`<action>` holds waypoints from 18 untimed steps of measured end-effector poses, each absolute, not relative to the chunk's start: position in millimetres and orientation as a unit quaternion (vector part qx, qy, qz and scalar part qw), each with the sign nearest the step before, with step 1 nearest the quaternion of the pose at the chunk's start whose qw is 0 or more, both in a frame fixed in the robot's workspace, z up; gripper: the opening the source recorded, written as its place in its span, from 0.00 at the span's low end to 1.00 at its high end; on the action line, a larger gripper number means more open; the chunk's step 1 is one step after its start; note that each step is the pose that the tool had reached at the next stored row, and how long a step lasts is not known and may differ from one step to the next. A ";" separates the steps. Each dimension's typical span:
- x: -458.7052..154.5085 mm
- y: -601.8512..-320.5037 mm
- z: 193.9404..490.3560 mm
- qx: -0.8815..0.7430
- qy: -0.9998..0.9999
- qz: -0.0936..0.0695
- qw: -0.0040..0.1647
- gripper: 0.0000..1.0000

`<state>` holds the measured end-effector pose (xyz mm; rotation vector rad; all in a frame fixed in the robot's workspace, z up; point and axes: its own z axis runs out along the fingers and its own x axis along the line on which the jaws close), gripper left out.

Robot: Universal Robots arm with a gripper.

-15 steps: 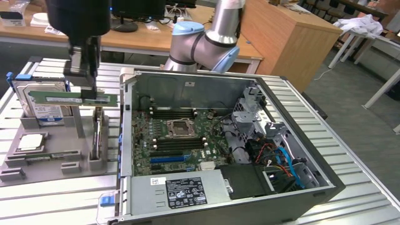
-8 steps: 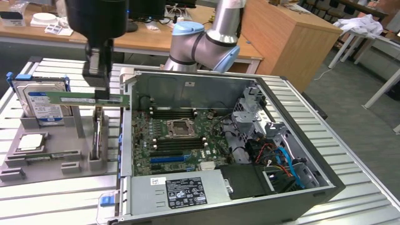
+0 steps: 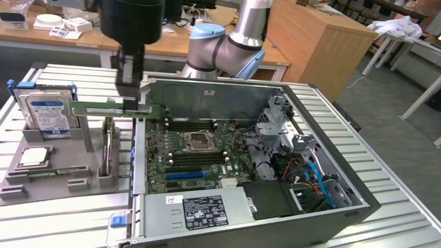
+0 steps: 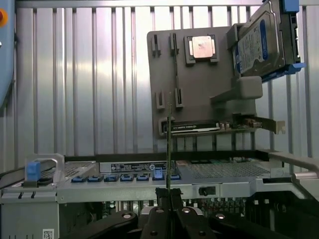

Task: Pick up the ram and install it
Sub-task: 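Pick up the ram and move it above insertion slot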

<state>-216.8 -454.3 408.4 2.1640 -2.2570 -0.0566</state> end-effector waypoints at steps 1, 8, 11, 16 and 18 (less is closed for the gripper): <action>-213.1 -454.3 408.4 0.692 -0.722 -0.018 0.007 0.12; -187.7 -454.3 408.5 0.692 -0.722 -0.018 0.007 0.12; -176.2 -454.3 408.4 0.692 -0.722 -0.018 0.007 0.12; -157.0 -454.3 408.5 0.692 -0.722 -0.018 0.007 0.12; -149.4 -454.3 408.5 0.692 -0.722 -0.018 0.007 0.12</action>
